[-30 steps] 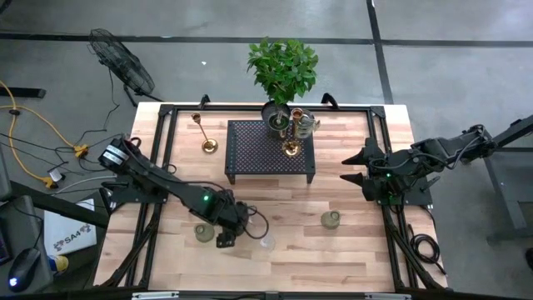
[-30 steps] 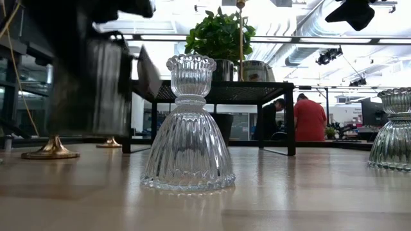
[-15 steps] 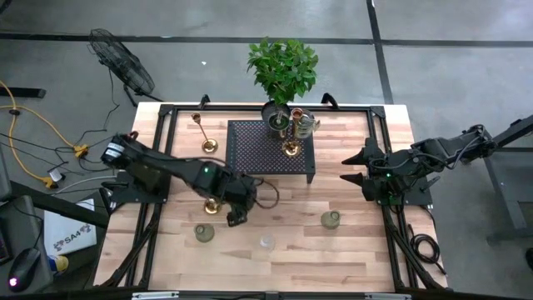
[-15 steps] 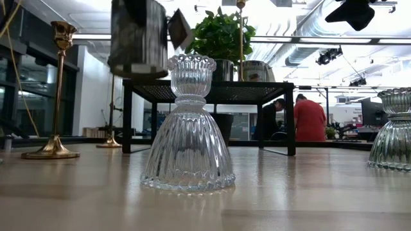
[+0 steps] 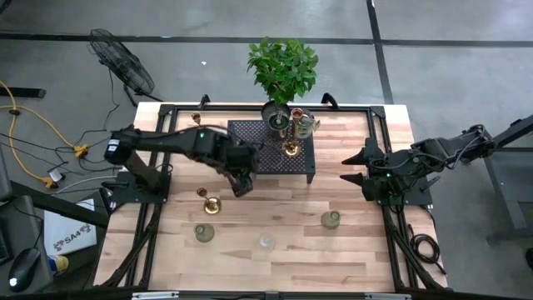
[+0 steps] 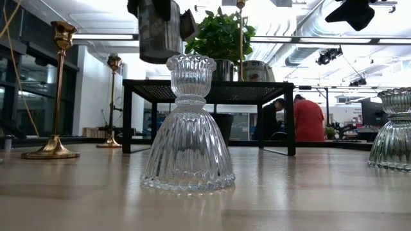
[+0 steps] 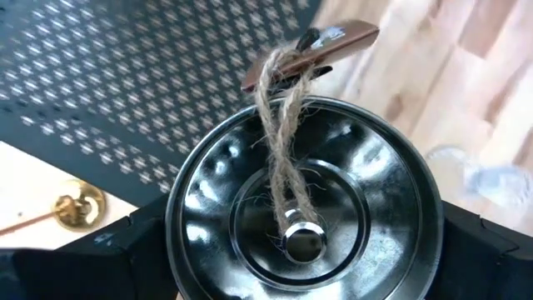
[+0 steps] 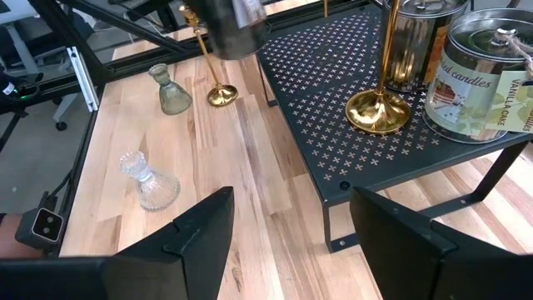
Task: Pick & Place candle stick holders
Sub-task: Put the silver scented candle on the shelf aligned with the other silver scented candles
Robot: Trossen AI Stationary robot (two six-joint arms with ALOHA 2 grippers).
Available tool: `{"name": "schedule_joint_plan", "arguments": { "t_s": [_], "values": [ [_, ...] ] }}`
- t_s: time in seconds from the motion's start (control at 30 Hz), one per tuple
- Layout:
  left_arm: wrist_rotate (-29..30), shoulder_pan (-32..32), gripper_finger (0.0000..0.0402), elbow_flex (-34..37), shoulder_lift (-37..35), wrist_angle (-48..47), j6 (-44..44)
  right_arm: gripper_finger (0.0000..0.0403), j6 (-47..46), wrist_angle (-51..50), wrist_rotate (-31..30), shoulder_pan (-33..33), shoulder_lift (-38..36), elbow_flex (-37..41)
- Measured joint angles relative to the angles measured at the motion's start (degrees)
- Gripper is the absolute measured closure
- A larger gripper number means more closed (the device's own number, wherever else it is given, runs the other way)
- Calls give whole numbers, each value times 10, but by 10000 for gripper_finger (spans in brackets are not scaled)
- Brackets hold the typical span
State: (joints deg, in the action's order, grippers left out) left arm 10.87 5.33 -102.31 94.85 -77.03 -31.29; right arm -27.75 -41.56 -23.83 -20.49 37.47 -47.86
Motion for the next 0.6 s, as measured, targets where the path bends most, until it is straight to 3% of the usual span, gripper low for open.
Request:
{"name": "schedule_joint_plan", "arguments": {
  "t_s": [0.33,0.6],
  "values": [
    [56,-80,53,-1,0,2,10,170,0,0,0,0,0,0],
    [62,-141,53,-1,9,17,10,170,0,0,0,0,0,0]
  ]
}}
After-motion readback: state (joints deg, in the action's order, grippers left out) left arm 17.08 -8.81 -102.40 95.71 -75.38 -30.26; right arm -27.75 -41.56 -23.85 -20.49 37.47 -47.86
